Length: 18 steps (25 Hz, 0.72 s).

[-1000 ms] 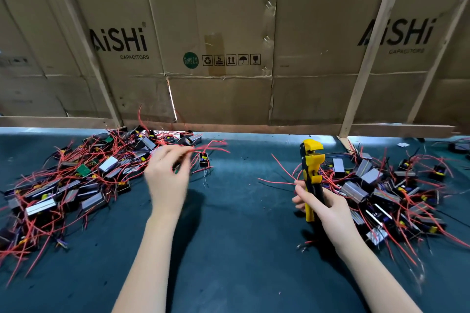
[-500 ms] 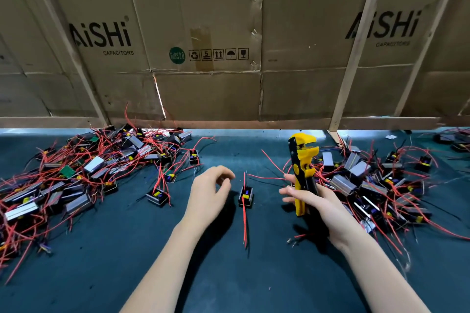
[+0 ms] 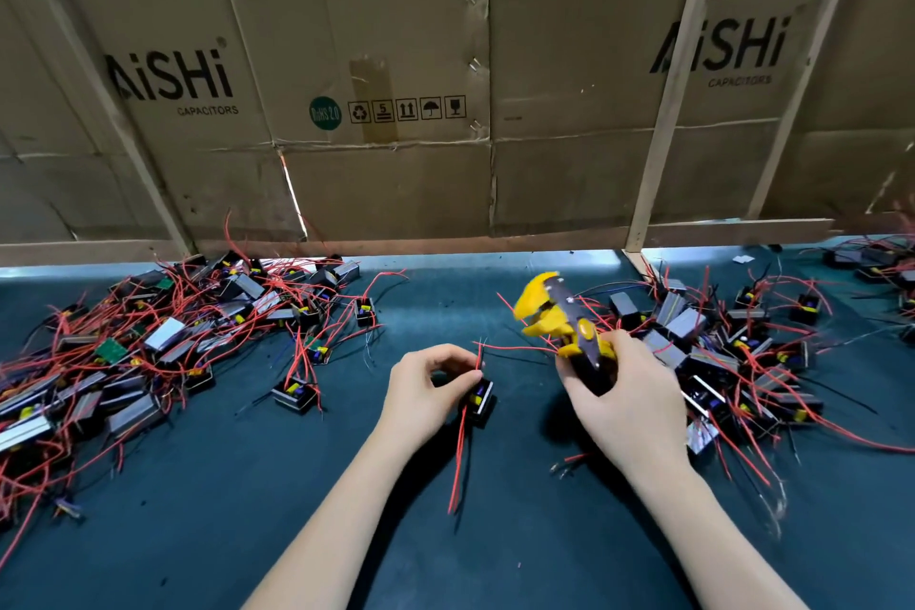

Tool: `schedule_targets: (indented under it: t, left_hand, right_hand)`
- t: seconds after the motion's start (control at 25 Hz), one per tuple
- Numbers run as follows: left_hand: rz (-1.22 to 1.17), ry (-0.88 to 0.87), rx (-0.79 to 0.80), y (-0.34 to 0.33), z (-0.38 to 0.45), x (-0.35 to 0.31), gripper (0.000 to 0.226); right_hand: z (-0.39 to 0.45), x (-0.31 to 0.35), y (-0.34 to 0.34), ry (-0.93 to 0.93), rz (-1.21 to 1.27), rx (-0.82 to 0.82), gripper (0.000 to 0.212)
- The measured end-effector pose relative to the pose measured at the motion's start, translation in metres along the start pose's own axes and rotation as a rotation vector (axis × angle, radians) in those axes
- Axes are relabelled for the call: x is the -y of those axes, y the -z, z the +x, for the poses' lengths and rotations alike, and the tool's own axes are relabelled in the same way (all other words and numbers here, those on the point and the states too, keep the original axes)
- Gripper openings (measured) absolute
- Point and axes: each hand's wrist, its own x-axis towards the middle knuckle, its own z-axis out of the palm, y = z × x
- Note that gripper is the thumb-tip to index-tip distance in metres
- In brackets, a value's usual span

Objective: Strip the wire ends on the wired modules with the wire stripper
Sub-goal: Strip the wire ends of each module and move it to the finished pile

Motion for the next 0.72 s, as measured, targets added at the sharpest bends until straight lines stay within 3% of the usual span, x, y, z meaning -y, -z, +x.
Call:
schedule_targets:
  t: [0.08,0.2,0.48,0.72]
  left_hand:
    - [-0.062,0.004,0.029,0.0018,-0.0008,-0.0011,0.006]
    - [-0.061,0.007,0.063,0.0030,-0.0009,-0.0006,0.010]
    - [-0.175,-0.048,0.154,0.0032,-0.0042,-0.0016,0.008]
    - [-0.116,-0.072,0.160,0.0020,-0.0058,-0.0016,0.010]
  right_hand:
    - [0.0009,-0.0036,-0.0019,0.110,-0.279,-0.065,0.041]
    - [0.0022,-0.0030,-0.0052,0.068,-0.441,0.001,0.052]
    - [0.0008,-0.0058,-0.0080,0.070,-0.540,0.018,0.055]
    - [0.0003,-0.0093,-0.0102,0.148,-0.561,-0.006,0.056]
